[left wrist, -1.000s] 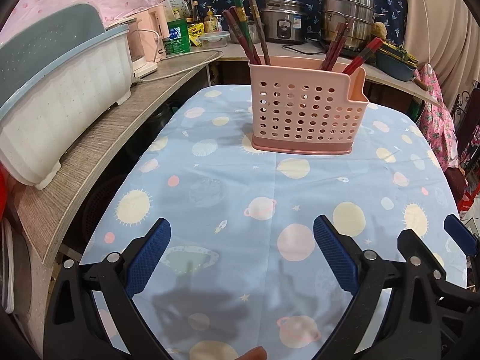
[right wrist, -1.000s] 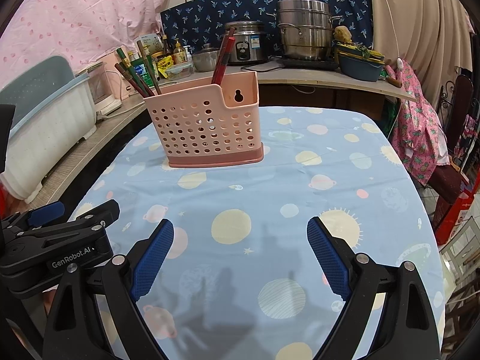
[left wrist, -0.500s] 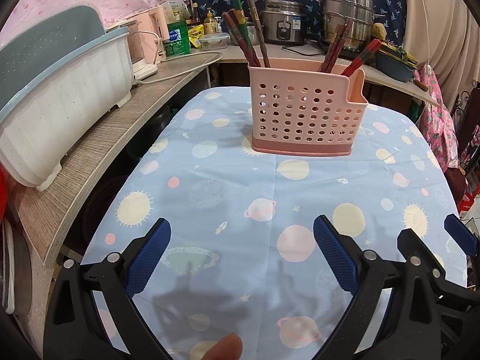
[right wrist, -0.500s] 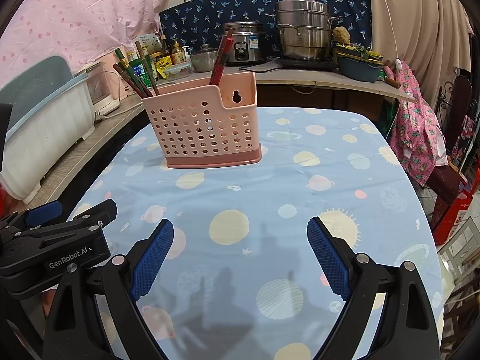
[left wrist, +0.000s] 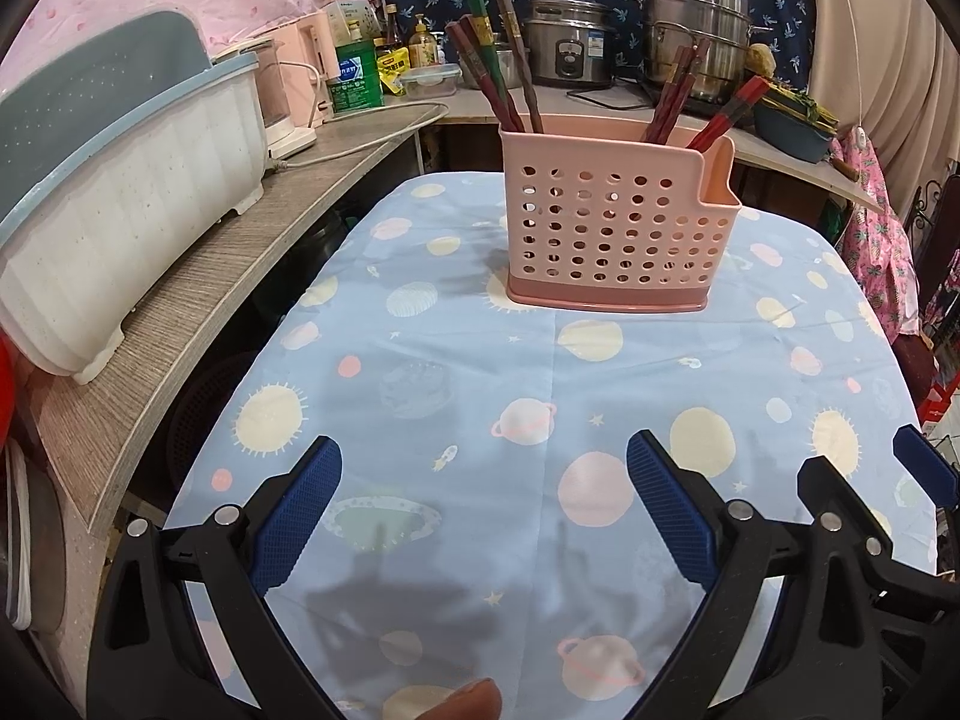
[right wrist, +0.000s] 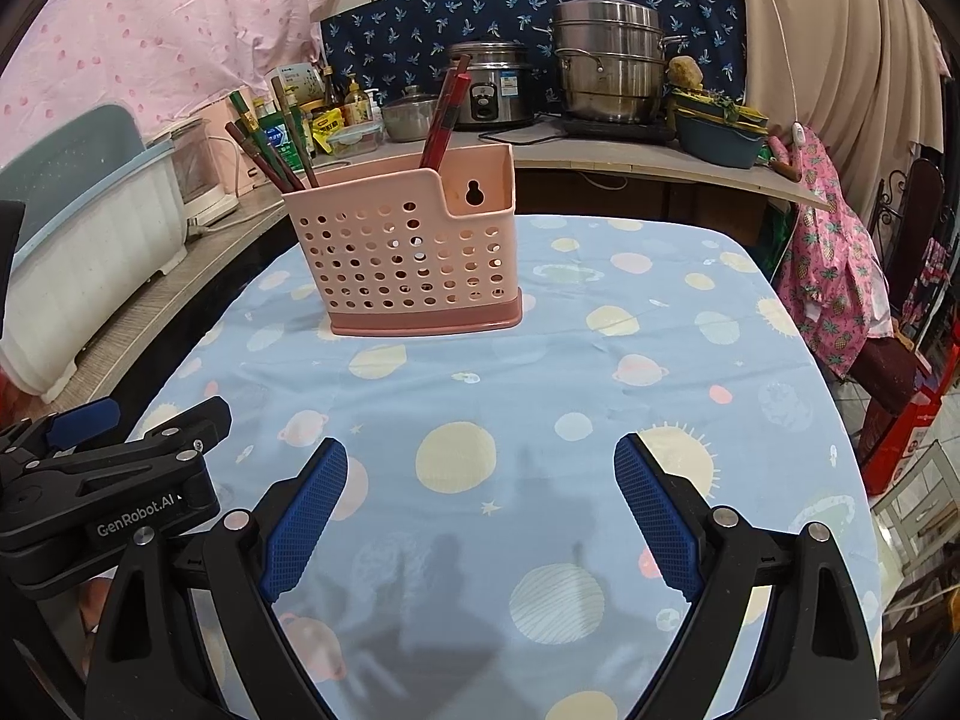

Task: Organize utensils

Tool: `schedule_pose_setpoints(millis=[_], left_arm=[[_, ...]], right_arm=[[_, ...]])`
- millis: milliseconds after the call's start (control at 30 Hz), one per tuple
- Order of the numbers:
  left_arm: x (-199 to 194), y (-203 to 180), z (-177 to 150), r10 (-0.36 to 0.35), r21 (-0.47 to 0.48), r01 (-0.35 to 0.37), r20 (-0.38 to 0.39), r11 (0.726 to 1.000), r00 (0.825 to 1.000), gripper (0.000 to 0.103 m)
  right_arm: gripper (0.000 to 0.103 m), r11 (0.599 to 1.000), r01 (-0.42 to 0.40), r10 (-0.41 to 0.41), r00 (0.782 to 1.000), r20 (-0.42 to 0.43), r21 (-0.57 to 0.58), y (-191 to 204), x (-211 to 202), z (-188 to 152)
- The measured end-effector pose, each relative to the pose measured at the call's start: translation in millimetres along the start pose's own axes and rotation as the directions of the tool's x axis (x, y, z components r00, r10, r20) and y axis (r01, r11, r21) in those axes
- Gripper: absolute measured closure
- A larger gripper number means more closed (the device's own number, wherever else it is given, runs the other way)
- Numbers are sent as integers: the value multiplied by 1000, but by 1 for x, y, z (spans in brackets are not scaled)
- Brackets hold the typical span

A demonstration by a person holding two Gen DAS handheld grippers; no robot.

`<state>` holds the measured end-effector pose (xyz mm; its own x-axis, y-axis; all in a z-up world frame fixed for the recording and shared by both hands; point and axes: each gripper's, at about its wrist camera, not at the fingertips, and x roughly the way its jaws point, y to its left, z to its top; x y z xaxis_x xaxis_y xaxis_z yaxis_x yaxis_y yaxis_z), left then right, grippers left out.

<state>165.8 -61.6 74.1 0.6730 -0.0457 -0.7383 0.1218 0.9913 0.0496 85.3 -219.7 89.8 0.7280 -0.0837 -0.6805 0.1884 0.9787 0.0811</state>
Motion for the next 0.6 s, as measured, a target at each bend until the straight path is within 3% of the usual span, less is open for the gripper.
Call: schedule_pose_setpoints(millis=[600], left_arm=[[6, -1, 2, 8, 11, -8, 6, 1000, 1000, 11]], right_arm=[[16, 1000, 6, -6, 1000, -3, -5, 2, 2, 2]])
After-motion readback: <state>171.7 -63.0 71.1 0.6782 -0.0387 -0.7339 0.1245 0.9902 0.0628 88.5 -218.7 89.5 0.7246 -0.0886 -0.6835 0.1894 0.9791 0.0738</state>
